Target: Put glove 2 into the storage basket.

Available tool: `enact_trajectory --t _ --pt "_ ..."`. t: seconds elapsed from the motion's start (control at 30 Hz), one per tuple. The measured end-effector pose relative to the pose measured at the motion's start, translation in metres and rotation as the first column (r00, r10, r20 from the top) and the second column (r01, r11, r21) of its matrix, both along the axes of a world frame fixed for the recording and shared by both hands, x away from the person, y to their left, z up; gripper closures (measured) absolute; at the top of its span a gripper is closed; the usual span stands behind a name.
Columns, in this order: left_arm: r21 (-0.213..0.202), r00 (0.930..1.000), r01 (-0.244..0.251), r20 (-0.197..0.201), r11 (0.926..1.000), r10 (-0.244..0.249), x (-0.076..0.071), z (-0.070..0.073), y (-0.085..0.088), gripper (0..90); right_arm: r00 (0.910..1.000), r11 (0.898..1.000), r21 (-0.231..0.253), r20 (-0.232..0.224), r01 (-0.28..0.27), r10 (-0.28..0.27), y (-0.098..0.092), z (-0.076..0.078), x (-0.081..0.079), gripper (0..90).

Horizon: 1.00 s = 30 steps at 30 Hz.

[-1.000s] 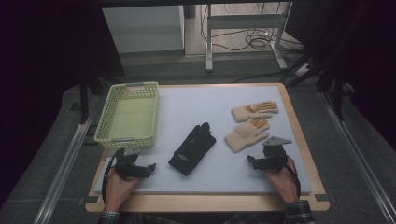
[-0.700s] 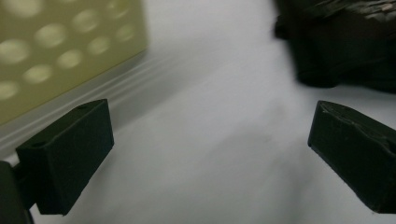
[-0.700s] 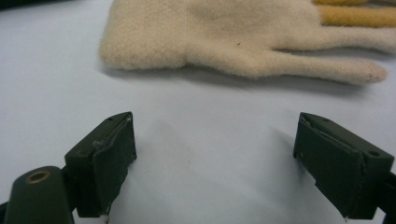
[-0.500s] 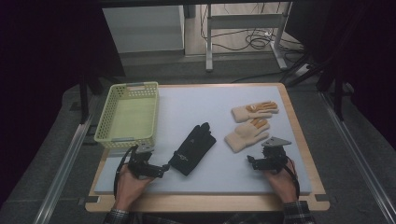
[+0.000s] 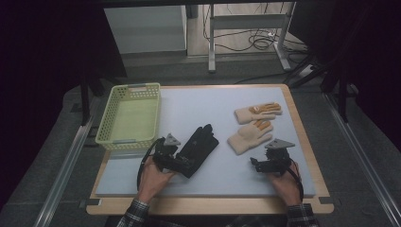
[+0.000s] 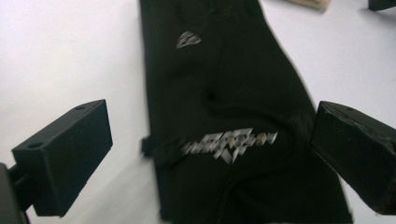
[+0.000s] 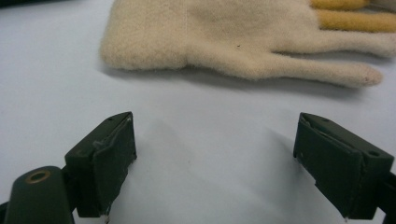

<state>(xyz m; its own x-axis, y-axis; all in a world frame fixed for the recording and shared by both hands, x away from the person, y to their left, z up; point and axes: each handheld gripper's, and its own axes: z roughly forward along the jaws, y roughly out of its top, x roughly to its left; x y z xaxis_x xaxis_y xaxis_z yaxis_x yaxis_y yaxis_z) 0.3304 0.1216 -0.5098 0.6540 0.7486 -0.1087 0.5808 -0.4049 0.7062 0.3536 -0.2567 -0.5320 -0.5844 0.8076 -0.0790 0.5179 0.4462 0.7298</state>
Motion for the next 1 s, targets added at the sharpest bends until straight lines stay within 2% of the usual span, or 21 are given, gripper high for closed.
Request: enact_trajectory --t 0.1,0.13,0.27,0.3,0.43,0.57,0.63,0.7,0.73,0.87,1.0 --pt "0.029 0.9999 0.015 0.003 0.9995 -0.015 0.003 -0.003 -0.015 0.0 1.0000 1.000 0.000 0.000 0.000 0.000 0.000 0.000 0.000 12.7" --pt "0.061 0.9999 0.010 0.012 0.9981 -0.011 0.005 -0.006 -0.022 0.0 1.0000 1.000 0.000 0.001 0.000 0.000 0.000 0.000 0.000 12.7" --pt "0.094 1.0000 0.002 0.004 0.9956 -0.002 0.010 -0.013 -0.028 0.0 1.0000 1.000 -0.002 0.003 0.000 0.000 0.000 0.000 0.000 12.7" --pt "0.126 0.9998 -0.016 0.010 0.9919 0.015 0.014 -0.018 -0.028 0.0 1.0000 1.000 -0.002 0.003 -0.001 0.001 0.000 0.000 0.000 12.7" --pt "0.128 0.9994 -0.033 -0.002 0.9912 0.033 0.021 -0.025 -0.025 0.0 1.0000 1.000 -0.002 0.003 0.000 0.000 0.000 0.000 0.000 12.7" --pt "0.064 0.9989 -0.018 -0.042 0.9978 0.020 0.027 -0.031 -0.019 0.0 1.0000 1.000 -0.002 0.004 0.000 0.000 0.000 0.000 0.000 12.7" --pt "0.070 0.9991 -0.006 -0.042 0.9975 0.009 0.025 -0.031 -0.022 0.0 1.0000 1.000 -0.001 0.003 0.000 0.000 0.000 0.000 0.000 12.7" --pt "0.101 0.9993 0.001 -0.038 0.9948 0.003 0.021 -0.031 -0.030 0.0 1.0000 1.000 -0.001 0.001 0.000 0.000 0.000 0.000 0.000 12.7" --pt "0.132 0.9997 0.006 -0.026 0.9912 -0.003 0.020 -0.031 -0.033 0.0 1.0000 1.000 -0.001 0.001 0.000 0.000 0.000 0.000 0.000 12.7" --pt "0.127 0.9992 -0.006 -0.039 0.9919 0.010 0.020 -0.030 -0.035 0.0 1.0000 1.000 -0.003 0.004 0.000 0.000 0.000 0.000 0.000 12.7" --pt "0.130 0.9989 -0.019 -0.040 0.9914 0.024 0.020 -0.027 -0.034 7.0 1.0000 1.000 -0.003 0.004 0.000 0.000 0.000 0.000 0.000 12.7"
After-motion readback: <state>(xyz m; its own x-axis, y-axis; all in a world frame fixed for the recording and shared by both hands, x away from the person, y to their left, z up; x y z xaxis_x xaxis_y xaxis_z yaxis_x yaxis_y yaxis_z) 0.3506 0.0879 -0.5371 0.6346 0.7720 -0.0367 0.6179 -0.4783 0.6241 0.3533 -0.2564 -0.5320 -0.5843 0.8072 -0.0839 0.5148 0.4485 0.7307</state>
